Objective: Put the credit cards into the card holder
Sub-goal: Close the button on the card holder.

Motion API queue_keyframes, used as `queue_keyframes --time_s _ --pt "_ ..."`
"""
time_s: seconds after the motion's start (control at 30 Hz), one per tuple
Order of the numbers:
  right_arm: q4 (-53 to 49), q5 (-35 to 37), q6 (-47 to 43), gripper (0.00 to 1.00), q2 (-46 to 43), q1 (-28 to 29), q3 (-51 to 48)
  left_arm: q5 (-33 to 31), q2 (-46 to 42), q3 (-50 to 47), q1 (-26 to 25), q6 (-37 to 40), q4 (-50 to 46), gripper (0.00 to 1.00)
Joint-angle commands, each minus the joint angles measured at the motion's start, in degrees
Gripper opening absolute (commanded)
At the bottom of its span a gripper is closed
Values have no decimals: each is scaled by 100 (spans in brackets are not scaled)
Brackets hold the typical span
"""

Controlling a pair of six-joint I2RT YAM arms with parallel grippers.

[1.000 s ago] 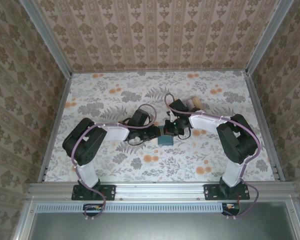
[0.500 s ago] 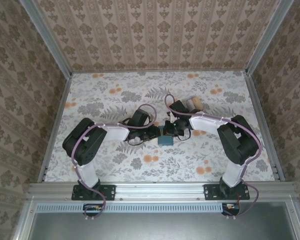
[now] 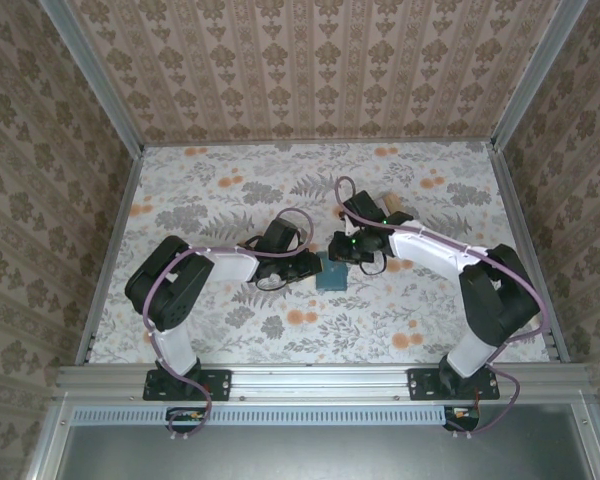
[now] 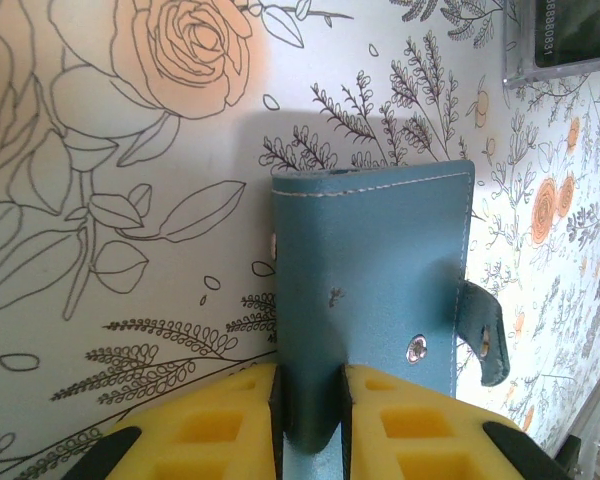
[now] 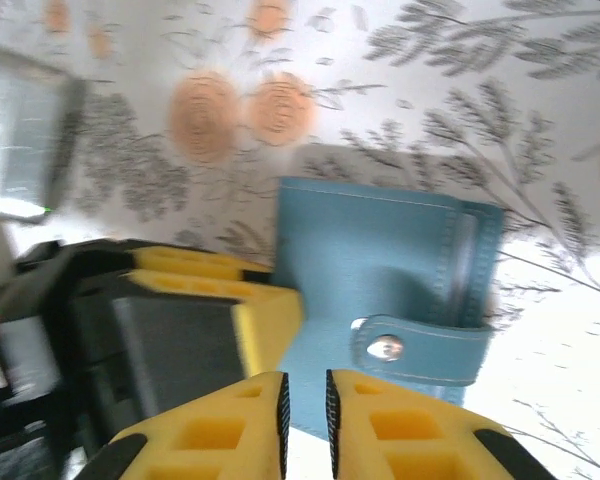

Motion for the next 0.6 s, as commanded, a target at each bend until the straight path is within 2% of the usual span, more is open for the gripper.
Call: queue_keyframes --time_s 0.0,0.17,0.57 --pt "-667 528 -28 15 271 -72 164 28 141 26 -64 102 -108 22" --pt "-597 715 70 16 352 -128 111 43 171 57 -64 110 -125 22" --pt "-11 -197 -101 15 658 -191 127 71 205 90 -65 121 -145 22"
